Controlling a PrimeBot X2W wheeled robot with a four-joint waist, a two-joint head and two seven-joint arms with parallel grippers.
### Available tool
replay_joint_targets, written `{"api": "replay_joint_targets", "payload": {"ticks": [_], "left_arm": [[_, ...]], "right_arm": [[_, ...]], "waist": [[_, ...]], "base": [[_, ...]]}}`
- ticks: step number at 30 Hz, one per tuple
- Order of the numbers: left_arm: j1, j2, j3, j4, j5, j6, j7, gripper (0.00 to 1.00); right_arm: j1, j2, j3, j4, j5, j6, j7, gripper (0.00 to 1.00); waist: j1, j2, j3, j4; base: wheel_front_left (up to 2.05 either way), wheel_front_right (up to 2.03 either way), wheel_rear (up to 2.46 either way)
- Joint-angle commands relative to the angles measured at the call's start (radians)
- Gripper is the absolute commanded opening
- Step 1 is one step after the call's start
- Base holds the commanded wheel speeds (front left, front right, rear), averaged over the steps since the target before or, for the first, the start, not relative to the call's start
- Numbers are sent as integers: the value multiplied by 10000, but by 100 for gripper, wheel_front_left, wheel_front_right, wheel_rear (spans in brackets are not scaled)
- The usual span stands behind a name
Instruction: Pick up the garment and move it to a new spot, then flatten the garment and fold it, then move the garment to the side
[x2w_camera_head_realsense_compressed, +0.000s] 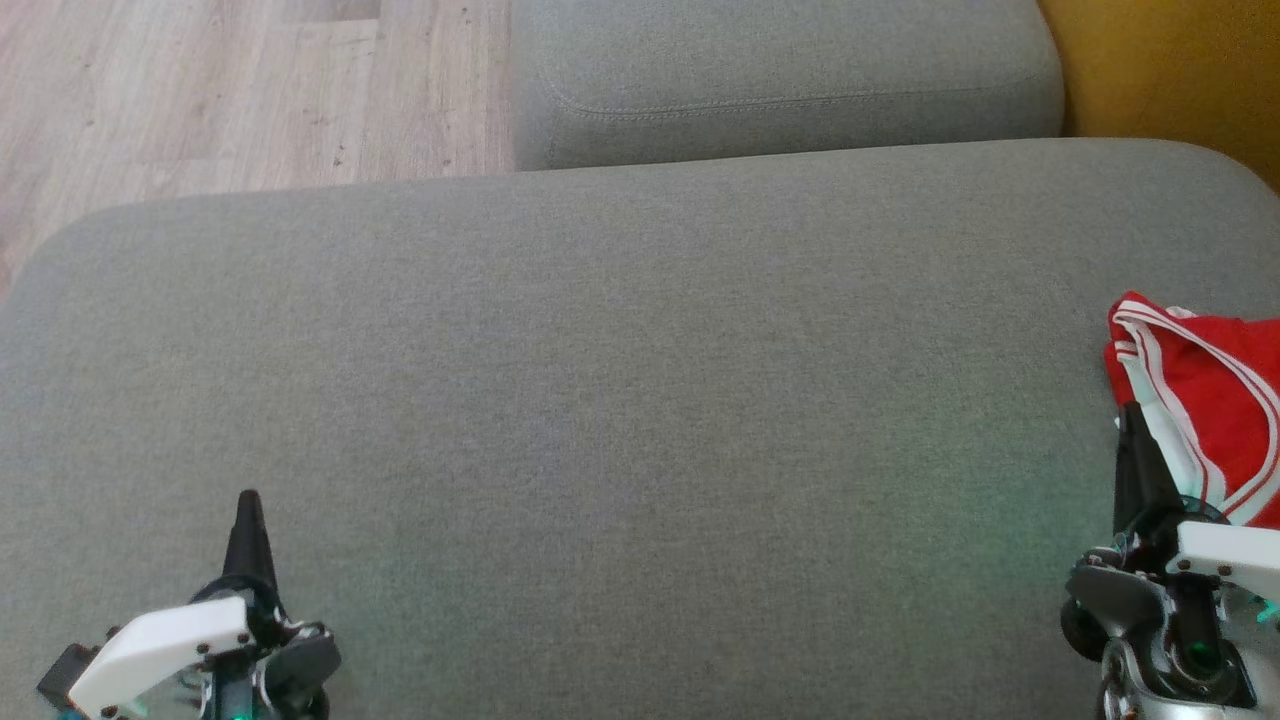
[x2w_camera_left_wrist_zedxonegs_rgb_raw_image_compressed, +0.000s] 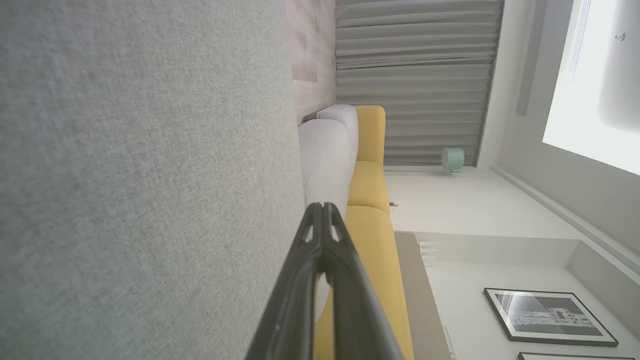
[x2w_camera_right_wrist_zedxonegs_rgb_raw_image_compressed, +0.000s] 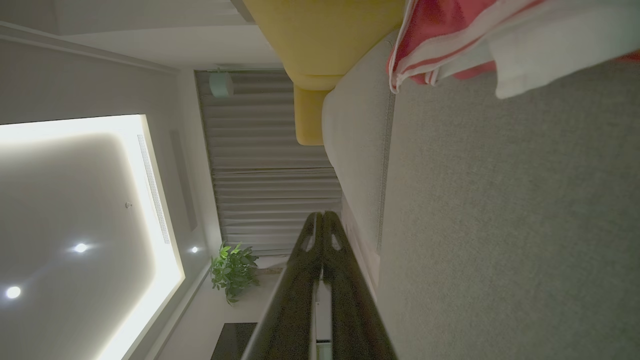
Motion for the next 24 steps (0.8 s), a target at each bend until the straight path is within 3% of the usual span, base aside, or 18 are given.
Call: {"api": "replay_joint_targets", "payload": {"ticks": [1, 24], "left_arm": [[-497, 60, 408, -371, -55, -67, 31, 0], [-496, 60, 408, -372, -55, -67, 30, 0]], "right_arm": [[-216, -35, 202, -412, 68, -7, 68, 0], [-216, -35, 203, -412, 68, -7, 67, 0]], "waist": [[0, 0, 0, 1], [0, 0, 0, 1]], "base": [[0, 0, 0], [0, 0, 0]]}}
